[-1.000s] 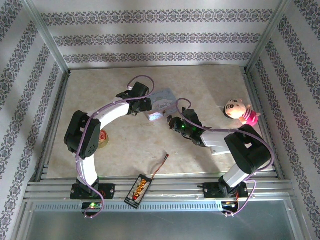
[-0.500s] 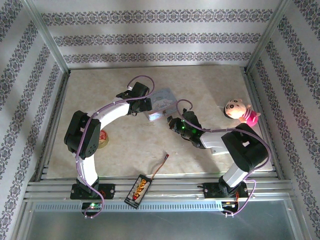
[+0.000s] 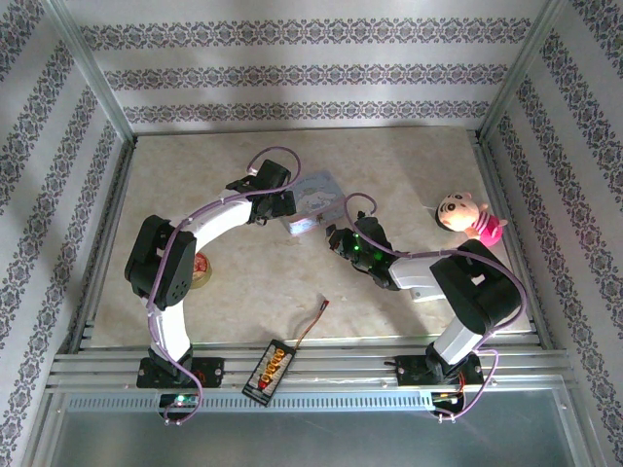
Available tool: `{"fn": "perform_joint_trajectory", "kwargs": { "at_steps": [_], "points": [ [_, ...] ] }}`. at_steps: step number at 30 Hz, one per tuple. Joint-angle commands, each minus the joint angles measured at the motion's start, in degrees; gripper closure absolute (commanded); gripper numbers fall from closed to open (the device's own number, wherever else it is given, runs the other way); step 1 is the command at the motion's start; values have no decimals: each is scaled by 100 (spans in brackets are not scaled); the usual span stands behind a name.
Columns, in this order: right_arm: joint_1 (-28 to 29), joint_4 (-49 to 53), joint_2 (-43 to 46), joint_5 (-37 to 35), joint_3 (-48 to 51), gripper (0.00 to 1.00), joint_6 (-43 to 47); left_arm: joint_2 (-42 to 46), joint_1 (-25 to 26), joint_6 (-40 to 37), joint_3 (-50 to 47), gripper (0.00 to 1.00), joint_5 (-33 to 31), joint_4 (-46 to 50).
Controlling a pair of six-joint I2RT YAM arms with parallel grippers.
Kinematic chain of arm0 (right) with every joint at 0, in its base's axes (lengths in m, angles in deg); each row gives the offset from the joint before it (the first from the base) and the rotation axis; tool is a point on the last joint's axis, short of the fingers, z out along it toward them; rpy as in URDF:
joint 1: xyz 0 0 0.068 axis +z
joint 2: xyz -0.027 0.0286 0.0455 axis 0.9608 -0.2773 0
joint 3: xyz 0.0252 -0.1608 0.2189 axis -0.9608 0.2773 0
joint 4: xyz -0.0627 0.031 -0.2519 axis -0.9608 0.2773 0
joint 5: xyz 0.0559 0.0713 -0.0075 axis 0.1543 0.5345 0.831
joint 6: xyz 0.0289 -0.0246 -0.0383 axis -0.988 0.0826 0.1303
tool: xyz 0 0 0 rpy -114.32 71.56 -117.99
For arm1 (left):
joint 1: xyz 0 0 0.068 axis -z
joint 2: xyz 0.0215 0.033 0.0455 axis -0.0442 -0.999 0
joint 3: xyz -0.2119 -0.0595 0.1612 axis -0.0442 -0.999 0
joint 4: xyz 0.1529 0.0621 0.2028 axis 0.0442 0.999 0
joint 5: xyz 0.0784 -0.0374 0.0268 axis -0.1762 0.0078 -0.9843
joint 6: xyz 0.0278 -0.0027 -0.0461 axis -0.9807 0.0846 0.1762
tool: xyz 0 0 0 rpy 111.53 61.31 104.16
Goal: Unlock the padlock with the key
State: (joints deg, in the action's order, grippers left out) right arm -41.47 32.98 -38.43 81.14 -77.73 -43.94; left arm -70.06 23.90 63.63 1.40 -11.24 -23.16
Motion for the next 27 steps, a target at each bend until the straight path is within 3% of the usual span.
{"fn": "perform_joint_trajectory", "kwargs": {
  "at_steps": [1,27],
  "points": [
    [53,-442,-47,-265,-23,100,-129,-81,-50,-48,-32,1,-64,532],
    [220,-1006,-288,-549,27,100,-571,-65,-50,-23,-50,1,-35,523]
  ]
}}
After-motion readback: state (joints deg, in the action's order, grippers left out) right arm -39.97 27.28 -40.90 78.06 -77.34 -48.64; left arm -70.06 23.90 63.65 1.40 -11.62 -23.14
